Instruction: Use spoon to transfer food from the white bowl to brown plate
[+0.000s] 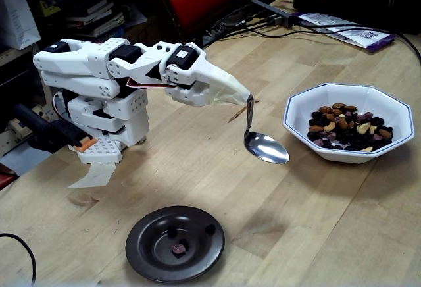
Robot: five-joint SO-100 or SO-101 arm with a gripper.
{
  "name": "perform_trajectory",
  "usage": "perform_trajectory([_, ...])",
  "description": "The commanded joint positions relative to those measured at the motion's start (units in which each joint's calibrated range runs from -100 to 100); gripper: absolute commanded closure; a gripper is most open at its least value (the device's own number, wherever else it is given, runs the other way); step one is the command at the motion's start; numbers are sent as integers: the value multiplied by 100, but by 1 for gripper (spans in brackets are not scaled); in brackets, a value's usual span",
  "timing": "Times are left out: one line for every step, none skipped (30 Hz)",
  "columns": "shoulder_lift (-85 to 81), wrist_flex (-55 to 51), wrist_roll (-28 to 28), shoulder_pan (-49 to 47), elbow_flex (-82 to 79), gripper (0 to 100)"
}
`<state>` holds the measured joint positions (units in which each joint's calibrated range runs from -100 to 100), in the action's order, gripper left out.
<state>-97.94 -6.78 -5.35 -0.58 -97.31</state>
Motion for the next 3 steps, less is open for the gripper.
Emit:
perform_trajectory([16,133,15,14,5,96])
perform_trajectory([16,133,15,14,5,96])
perform_trajectory([16,133,15,14,5,96])
